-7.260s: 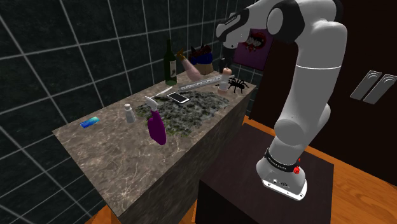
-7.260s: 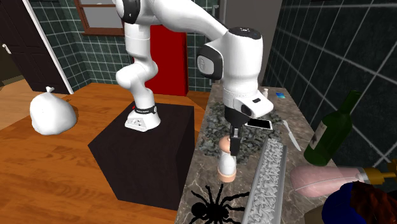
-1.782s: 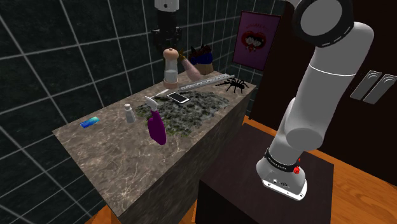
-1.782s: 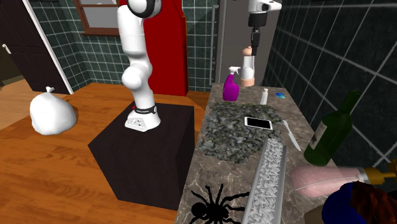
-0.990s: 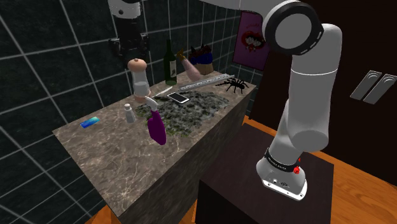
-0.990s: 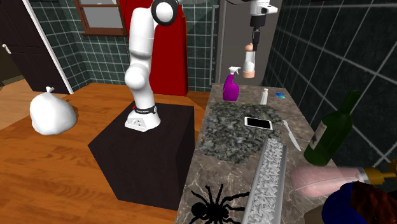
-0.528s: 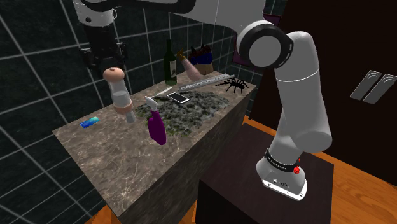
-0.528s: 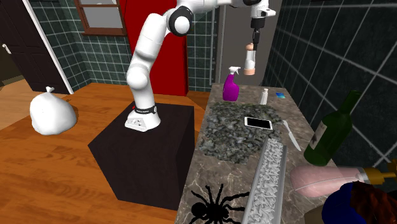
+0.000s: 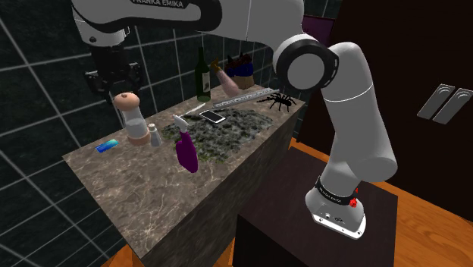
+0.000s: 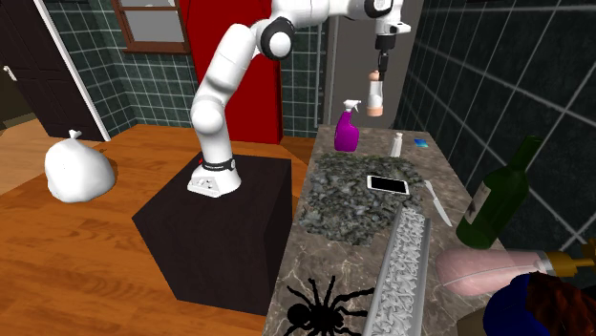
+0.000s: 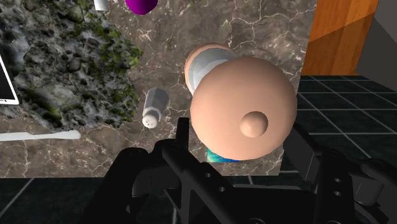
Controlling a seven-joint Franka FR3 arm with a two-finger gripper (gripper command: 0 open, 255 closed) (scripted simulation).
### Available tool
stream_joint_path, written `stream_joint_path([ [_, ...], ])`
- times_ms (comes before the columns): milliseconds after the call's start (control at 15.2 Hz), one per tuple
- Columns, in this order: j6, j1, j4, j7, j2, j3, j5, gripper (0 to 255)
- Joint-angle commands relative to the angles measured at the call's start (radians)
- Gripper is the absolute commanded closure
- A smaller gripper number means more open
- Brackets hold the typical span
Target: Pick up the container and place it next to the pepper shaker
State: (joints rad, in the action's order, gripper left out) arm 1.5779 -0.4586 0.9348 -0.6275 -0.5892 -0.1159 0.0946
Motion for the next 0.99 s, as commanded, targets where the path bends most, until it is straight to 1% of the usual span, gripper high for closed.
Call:
stream_joint_path([
  [0, 0.04, 0.003, 0.058, -0.002, 0.018, -0.001, -0.001, 255],
  [396, 0.14, 0.011, 0.187, -0.006, 0.048, -0.001, -0.003, 255],
  [924, 0.255, 0.016, 0.315, -0.011, 0.06, -0.001, -0.003, 255],
])
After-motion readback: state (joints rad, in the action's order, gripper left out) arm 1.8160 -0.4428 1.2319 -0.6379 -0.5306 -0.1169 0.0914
